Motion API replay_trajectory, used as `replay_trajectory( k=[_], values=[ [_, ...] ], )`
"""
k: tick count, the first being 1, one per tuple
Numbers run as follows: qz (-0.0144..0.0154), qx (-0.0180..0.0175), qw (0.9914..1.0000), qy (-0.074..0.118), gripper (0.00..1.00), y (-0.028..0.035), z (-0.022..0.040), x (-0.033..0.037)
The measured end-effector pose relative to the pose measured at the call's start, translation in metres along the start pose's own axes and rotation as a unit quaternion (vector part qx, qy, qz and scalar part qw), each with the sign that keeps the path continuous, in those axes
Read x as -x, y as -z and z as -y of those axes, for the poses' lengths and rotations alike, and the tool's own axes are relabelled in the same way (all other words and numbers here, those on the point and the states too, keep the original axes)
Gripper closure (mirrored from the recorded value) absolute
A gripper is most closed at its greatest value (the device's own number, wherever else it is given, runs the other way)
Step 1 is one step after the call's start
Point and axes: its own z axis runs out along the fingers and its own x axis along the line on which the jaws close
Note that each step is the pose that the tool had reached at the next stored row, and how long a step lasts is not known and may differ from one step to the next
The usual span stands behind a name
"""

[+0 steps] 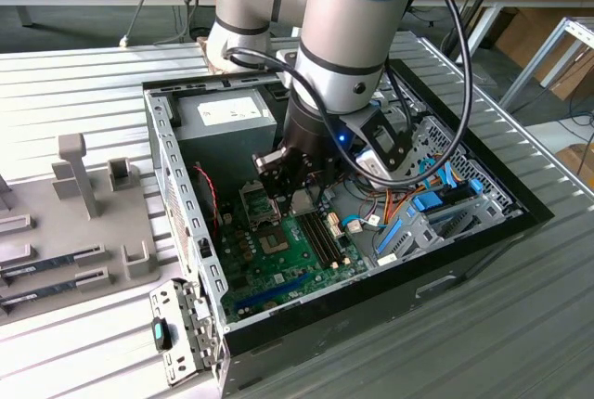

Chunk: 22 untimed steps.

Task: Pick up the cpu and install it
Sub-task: 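Place the cpu into insertion slot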

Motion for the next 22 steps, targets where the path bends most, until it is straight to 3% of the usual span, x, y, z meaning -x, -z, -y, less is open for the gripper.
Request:
replay_trajectory(
  k=[22],
  values=[
    [0.0,0.0,1.0,0.0,0.53,-0.0074,-0.0003,-0.0002]
  ],
)
